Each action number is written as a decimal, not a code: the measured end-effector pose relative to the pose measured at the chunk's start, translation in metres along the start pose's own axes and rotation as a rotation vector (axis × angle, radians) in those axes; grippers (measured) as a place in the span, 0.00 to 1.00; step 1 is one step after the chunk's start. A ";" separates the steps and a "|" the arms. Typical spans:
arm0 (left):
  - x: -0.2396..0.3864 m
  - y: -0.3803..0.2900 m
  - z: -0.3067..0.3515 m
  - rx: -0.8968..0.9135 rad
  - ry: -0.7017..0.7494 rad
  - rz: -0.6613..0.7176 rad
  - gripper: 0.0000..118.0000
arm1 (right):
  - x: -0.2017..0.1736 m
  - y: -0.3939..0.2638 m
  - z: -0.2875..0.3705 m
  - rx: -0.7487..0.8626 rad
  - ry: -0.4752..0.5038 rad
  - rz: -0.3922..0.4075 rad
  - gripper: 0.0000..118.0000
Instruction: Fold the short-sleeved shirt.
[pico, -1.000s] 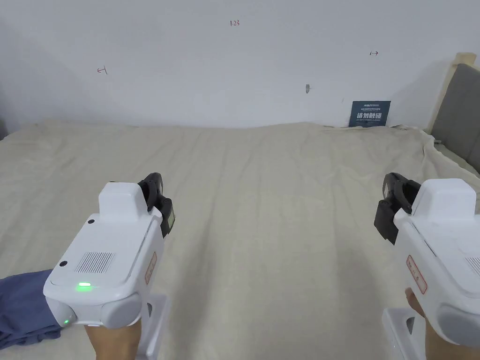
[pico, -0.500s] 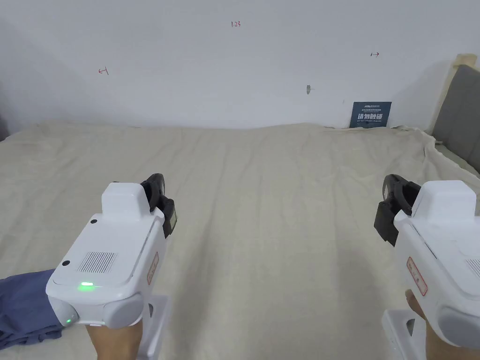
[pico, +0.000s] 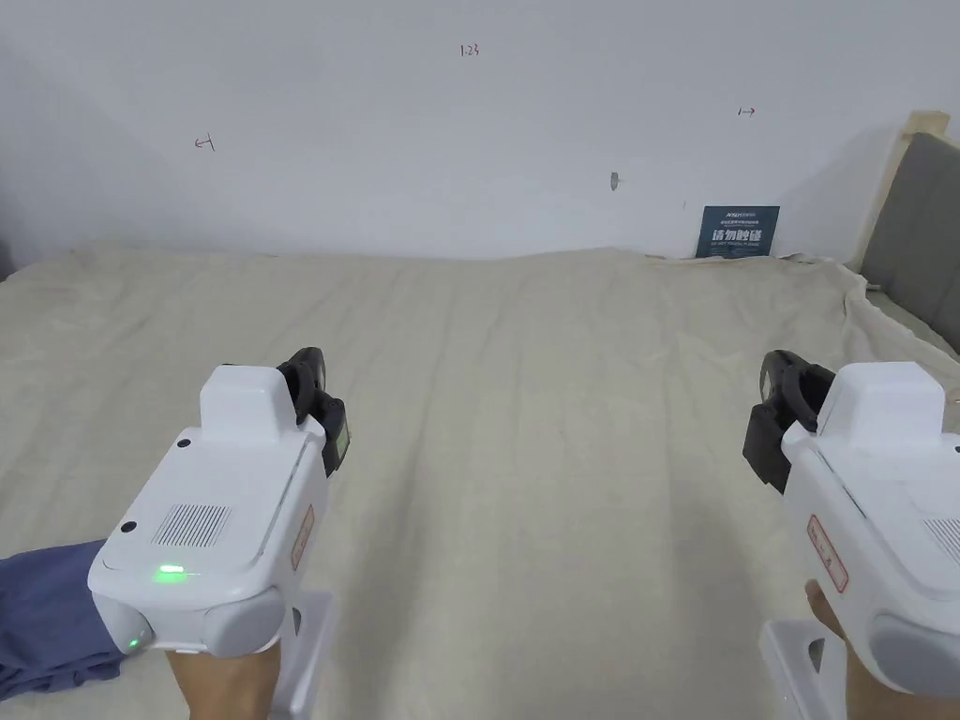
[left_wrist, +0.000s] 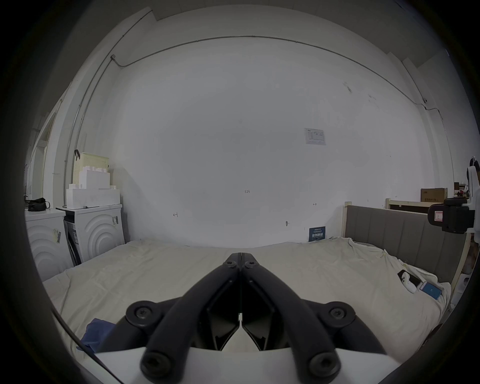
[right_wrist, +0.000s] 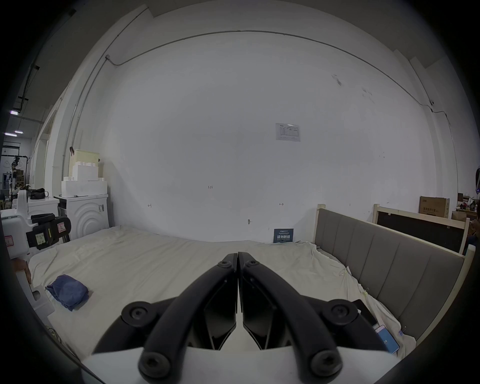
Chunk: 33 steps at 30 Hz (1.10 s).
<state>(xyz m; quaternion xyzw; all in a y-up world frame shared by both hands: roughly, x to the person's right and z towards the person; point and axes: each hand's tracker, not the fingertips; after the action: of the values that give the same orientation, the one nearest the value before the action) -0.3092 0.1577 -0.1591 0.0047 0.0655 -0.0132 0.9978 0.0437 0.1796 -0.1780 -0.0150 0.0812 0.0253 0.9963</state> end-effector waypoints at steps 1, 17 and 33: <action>0.000 0.000 0.000 0.002 0.000 0.000 0.00 | 0.000 0.000 0.000 -0.001 0.000 0.001 0.00; -0.002 -0.004 0.004 0.019 0.018 0.025 0.97 | -0.002 -0.002 0.003 -0.004 0.028 -0.022 1.00; -0.002 -0.004 0.011 0.048 0.022 0.020 1.00 | 0.001 -0.002 0.008 0.016 0.003 -0.030 1.00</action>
<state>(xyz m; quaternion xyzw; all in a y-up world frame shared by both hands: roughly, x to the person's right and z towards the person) -0.3101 0.1541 -0.1478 0.0294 0.0764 -0.0048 0.9966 0.0456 0.1779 -0.1705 -0.0084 0.0825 0.0095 0.9965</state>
